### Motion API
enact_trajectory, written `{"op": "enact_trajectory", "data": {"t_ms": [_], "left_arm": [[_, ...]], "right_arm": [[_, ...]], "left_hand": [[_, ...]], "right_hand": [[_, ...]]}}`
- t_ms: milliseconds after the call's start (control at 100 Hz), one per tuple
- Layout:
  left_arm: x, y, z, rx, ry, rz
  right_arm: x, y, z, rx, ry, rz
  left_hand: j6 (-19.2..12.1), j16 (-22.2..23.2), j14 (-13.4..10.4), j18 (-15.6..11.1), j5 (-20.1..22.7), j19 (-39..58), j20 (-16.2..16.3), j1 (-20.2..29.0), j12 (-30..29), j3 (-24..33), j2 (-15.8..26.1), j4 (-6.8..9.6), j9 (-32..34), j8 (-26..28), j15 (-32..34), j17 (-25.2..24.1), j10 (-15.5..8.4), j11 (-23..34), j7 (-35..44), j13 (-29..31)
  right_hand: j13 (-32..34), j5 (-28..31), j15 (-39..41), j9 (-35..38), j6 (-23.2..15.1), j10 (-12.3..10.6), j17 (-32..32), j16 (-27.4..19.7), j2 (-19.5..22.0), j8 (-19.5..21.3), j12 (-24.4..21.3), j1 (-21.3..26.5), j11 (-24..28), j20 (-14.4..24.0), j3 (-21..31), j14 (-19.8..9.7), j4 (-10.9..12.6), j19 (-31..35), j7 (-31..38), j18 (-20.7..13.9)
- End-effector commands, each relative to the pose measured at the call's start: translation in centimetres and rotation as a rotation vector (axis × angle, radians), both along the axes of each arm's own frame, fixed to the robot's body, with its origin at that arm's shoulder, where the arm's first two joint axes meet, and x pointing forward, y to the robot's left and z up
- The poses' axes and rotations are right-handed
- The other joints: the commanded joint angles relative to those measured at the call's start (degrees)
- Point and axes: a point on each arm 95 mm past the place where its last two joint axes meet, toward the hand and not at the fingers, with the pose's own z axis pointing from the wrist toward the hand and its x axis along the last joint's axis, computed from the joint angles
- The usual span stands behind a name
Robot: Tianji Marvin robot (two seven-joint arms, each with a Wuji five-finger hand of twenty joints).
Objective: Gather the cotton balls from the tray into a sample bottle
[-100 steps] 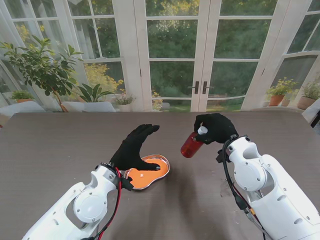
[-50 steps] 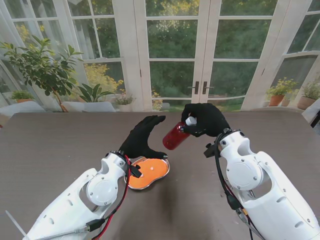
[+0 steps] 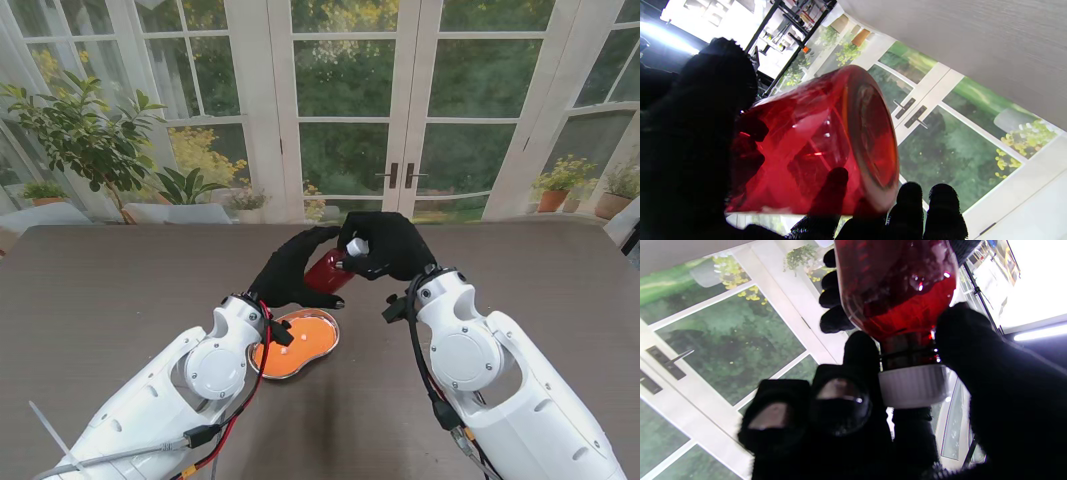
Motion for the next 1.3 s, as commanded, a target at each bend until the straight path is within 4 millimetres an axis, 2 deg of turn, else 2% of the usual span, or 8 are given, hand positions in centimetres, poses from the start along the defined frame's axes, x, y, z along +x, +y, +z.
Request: {"op": "enact_trajectory", "data": {"t_ms": [0, 170, 330, 520, 630, 750, 890, 1290], "left_arm": [[0.1, -0.5, 0.2, -0.012, 0.002, -0.011], [0.2, -0.6, 0.1, -0.037, -0.013, 0.005], [0.3, -0.8, -0.1, -0.088, -0.027, 0.032], [0.3, -1.0, -0.2, -0.142, -0.065, 0.069], [0.2, -1.1, -0.2, -0.156, -0.083, 0.078], [0.0, -1.4, -0.3, -0.203, -0.085, 0.088], [-0.2, -1.6, -0.4, -0.256, -0.074, 0.107], [-0.8, -1.8, -0.8, -0.336, -0.062, 0.132]], "right_arm": [[-0.3, 1.0, 0.0, 0.013, 0.008, 0.024], [-0.5, 1.9, -0.4, 0.030, 0.015, 0.036], [-0.7, 2.5, -0.7, 0.042, 0.026, 0.047], [-0.7, 2.9, -1.2, 0.050, 0.041, 0.052], [-0.6, 3.1, -1.5, 0.052, 0.048, 0.053], [-0.6, 3.2, -1.8, 0.052, 0.052, 0.051], [-0.6, 3.1, -2.0, 0.055, 0.057, 0.048], [-0.6, 3.4, -2.5, 0.076, 0.075, 0.049]], "left_hand": [[11.29, 0.62, 0.53, 0.62, 1.43, 1.18, 0.59, 0.00, 0.78, 1.66, 24.16, -1.78, 1.76, 0.52, 0.88, 1.92, 0.79, 0.20, 0.44, 1.76], [12.08, 2.41, 3.70, 3.45, 7.09, 8.70, 2.64, 2.21, 2.88, 8.51, 22.71, -1.92, 8.43, 2.09, 6.57, 9.00, 2.72, 1.74, 2.60, 7.32], [14.00, 2.78, 7.73, 4.73, 13.28, 38.67, 3.84, 6.86, 3.80, 13.10, 20.93, -2.47, 15.71, 3.49, 12.12, 7.16, 5.61, 3.95, 5.07, 15.23], [11.59, 4.95, 9.85, 8.15, 22.89, 47.63, 5.73, 14.07, 6.10, 17.32, 21.80, -1.95, 28.04, 6.98, 17.85, 16.70, 4.63, 7.81, 11.40, 27.72], [8.48, 8.10, 10.23, 10.48, 25.90, 53.53, 6.21, 23.28, 9.00, 13.19, 19.86, -5.56, 34.75, 12.65, 20.92, 19.98, 3.08, 9.94, 18.59, 33.86], [5.27, 14.28, 11.71, 13.02, 28.65, 62.03, 9.28, 31.97, 24.56, 12.28, 23.75, -6.06, 40.89, 12.05, 27.94, 21.54, 1.52, 12.11, 29.19, 38.49], [4.04, 21.97, 14.46, 16.05, 35.37, 71.77, 15.78, 32.88, 34.62, 18.29, 30.04, -5.93, 44.50, 18.14, 38.56, 23.36, 1.99, 19.79, 32.90, 42.62], [4.15, 31.48, 14.56, 19.50, 38.10, 84.60, 22.79, 33.56, 51.64, 20.24, 32.88, -3.98, 46.37, 29.76, 59.43, 32.09, 4.17, 36.18, 50.55, 50.58]], "right_hand": [[1.76, 1.86, 2.03, 1.93, -0.92, -1.22, 2.23, 0.85, 3.17, 2.03, 1.29, 9.68, 3.19, 1.46, 7.77, -6.45, 3.17, 4.02, 11.93, -6.97], [1.75, 1.84, 2.03, 1.87, -0.87, -1.24, 2.22, 0.90, 3.14, 2.10, 1.34, 9.65, 3.20, 1.48, 7.75, -6.41, 3.16, 3.98, 11.91, -6.88], [1.75, 1.71, 2.04, 1.75, -0.81, -1.17, 2.18, 0.94, 3.14, 2.30, 1.42, 9.71, 3.25, 1.49, 7.77, -6.26, 3.17, 3.89, 11.93, -6.68], [1.74, 1.64, 1.96, 1.64, -0.70, -1.09, 2.15, 0.94, 3.23, 2.44, 1.43, 9.79, 3.26, 1.50, 7.72, -6.08, 3.19, 3.79, 11.86, -6.52], [1.72, 1.60, 1.89, 1.58, -0.64, -1.10, 2.15, 0.93, 3.34, 2.51, 1.44, 9.85, 3.29, 1.51, 7.64, -5.88, 3.20, 3.73, 11.82, -6.44], [1.74, 1.51, 1.85, 1.52, -0.56, -1.14, 2.07, 0.93, 3.47, 2.61, 1.42, 9.77, 3.30, 1.50, 7.49, -5.83, 3.19, 3.61, 11.80, -6.32], [1.68, 1.34, 1.52, 1.29, -0.37, -1.15, 1.85, 0.80, 3.65, 2.69, 1.27, 9.79, 3.18, 1.34, 7.35, -5.50, 3.21, 2.99, 11.69, -5.70], [1.65, 0.76, 0.77, 0.95, 0.38, -1.10, 1.49, 0.47, 4.64, 2.93, 0.85, 9.29, 3.19, 1.20, 6.75, -4.10, 3.15, 1.87, 11.37, -3.82]]}}
